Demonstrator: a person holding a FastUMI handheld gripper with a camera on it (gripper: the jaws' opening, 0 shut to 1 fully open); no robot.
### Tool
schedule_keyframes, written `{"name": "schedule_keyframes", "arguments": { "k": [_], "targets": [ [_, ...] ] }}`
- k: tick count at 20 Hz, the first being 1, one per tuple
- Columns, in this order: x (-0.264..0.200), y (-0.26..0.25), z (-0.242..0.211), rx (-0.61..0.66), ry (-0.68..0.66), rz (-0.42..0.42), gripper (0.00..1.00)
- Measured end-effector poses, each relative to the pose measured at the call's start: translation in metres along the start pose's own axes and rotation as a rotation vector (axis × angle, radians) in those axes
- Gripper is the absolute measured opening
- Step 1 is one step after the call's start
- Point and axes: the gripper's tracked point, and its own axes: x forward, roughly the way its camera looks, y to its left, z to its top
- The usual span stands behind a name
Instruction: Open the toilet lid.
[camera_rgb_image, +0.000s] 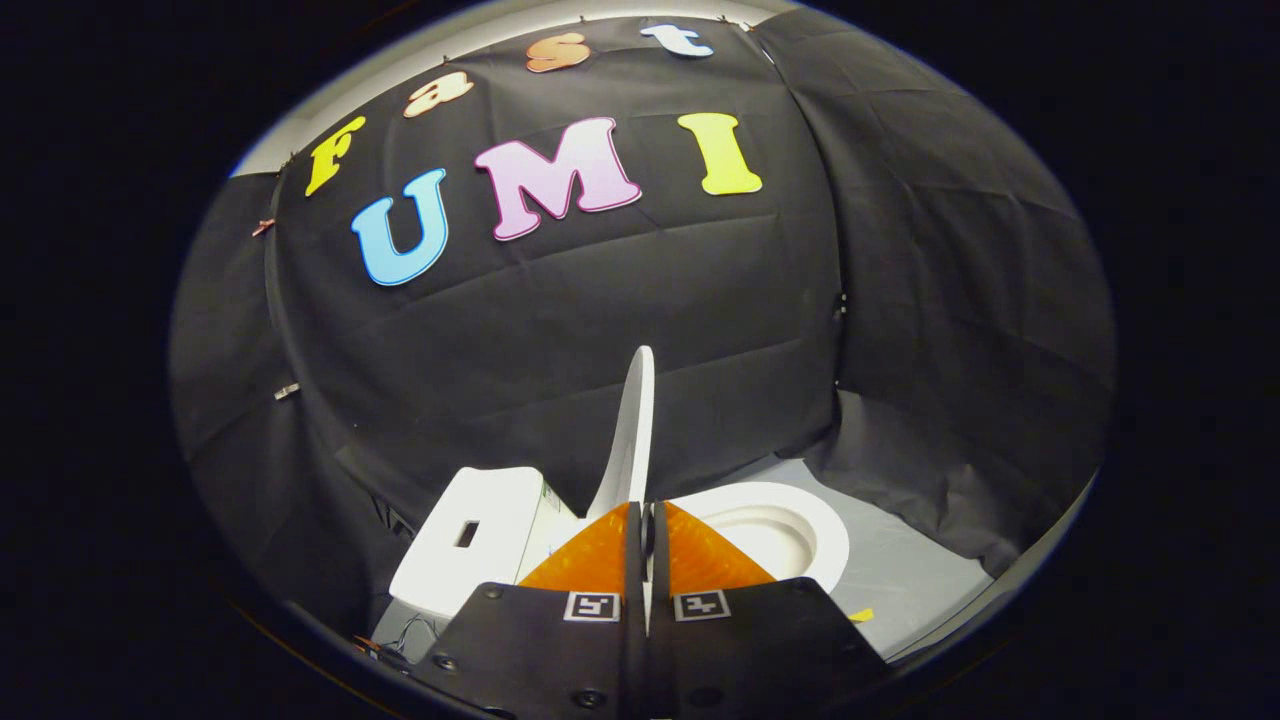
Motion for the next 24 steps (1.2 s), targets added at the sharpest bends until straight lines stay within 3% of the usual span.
{"name": "schedule_keyframes", "arguments": {
  "k": [9,24],
  "targets": [
    [-0.011,0.086,-0.003,-0.168,-0.045,0.033,0.05],
    [-0.018,0.212,-0.04,-0.325,-0.057,0.153,0.05]
  ]
}}
